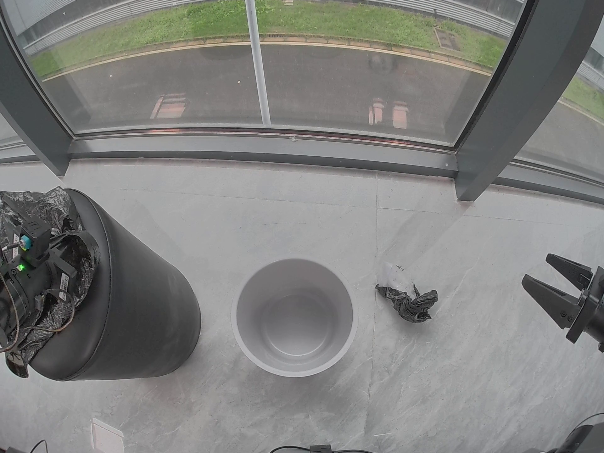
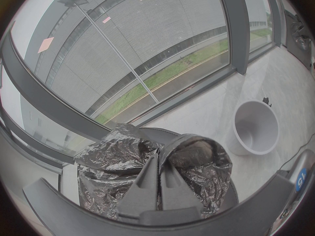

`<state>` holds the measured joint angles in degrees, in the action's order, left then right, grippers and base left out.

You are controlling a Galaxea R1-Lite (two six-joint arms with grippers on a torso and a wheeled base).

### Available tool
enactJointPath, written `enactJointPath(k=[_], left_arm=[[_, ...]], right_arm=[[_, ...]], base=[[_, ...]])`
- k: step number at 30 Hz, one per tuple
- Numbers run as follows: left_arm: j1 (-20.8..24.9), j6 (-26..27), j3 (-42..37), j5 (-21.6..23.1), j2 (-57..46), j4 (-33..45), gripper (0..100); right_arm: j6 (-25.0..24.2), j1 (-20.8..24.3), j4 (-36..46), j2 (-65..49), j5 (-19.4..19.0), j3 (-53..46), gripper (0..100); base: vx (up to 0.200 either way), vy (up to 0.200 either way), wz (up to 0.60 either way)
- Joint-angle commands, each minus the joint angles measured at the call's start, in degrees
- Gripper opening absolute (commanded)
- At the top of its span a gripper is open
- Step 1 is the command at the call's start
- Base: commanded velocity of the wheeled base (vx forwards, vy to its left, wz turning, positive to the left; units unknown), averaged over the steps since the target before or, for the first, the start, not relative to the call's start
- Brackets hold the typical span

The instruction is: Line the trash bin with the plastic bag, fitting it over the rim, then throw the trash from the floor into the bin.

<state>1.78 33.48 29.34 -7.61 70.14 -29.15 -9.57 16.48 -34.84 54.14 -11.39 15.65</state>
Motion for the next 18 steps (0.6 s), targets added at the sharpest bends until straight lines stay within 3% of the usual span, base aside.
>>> enactJointPath(k=[1, 5, 6, 10, 11, 12, 14, 18], left_arm=[[0.1, -1.9, 0.1, 0.8, -4.6, 0.1, 0], [0.2, -8.9, -0.1, 5.6, -8.2, 0.5, 0], [0.1, -13.9, 0.5, 9.6, -8.9, 0.4, 0], [0.0, -28.9, 3.2, 16.9, -10.3, 0.1, 0], [0.0, -29.6, 3.4, 17.1, -10.4, 0.1, 0], [0.0, -39.9, 5.0, 17.9, -11.2, 0.1, 0], [0.0, -43.6, 5.5, 17.7, -11.7, 0.1, 0], [-0.4, -57.1, 6.3, 17.7, -15.5, 0.5, 0]], right_arm=[[0.0, 0.0, 0.0, 0.7, 0.0, -0.4, 100], [-0.2, 0.0, -0.1, 2.0, -0.1, -1.2, 100], [0.0, 0.0, -0.2, 2.6, -0.1, -1.4, 100], [0.2, 0.2, -0.2, 3.3, -0.2, -2.7, 100], [0.2, 0.2, -0.2, 3.4, -0.2, -2.8, 100], [0.3, 0.3, -0.4, 5.2, -0.2, -3.1, 100], [0.4, 0.3, -0.5, 5.8, -0.2, -3.1, 100], [0.1, 0.2, -0.6, 6.2, -0.2, -3.0, 100]], base=[[0.000, 0.000, 0.00], [0.000, 0.000, 0.00], [0.000, 0.000, 0.00], [0.000, 0.000, 0.00], [0.000, 0.000, 0.00], [0.000, 0.000, 0.00], [0.000, 0.000, 0.00], [0.000, 0.000, 0.00]])
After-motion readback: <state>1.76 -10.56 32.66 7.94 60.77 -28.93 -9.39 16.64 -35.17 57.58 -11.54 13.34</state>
